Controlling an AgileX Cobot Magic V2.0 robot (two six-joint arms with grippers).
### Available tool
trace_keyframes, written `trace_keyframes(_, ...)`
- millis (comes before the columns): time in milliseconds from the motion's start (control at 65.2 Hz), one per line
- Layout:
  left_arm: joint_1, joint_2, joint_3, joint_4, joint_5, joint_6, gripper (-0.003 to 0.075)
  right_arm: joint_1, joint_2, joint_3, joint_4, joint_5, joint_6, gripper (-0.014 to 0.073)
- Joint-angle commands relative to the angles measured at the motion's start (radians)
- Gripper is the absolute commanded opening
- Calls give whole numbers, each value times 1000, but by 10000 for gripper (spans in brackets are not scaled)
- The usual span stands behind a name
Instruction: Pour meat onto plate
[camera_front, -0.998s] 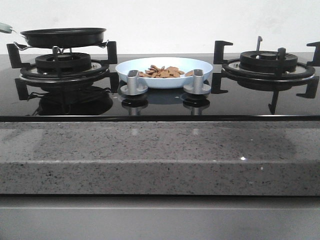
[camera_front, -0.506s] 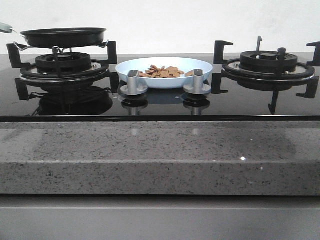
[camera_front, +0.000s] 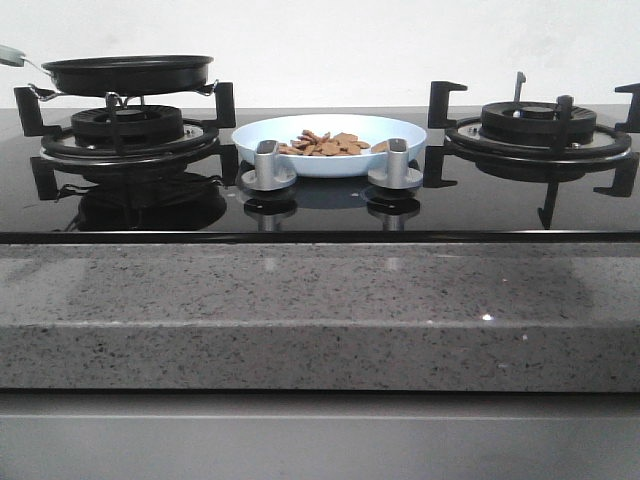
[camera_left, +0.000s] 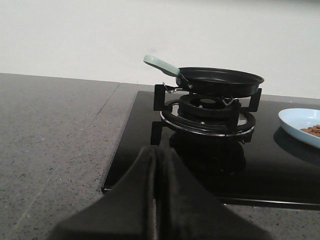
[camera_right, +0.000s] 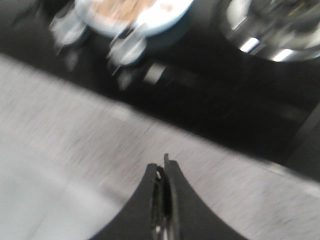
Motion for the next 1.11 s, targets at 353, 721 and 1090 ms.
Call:
trace_keyframes(353, 0, -16, 5, -5, -87, 0, -20, -117, -398, 465, 22, -566, -5, -71)
trace_keyframes(721, 0, -15, 5, -5, -87, 0, -20, -123, -485, 539, 24, -674, -5, -71)
trace_keyframes(1090, 0, -15, 5, -5, -87, 0, -20, -123, -482, 539, 22, -672, -5, -71)
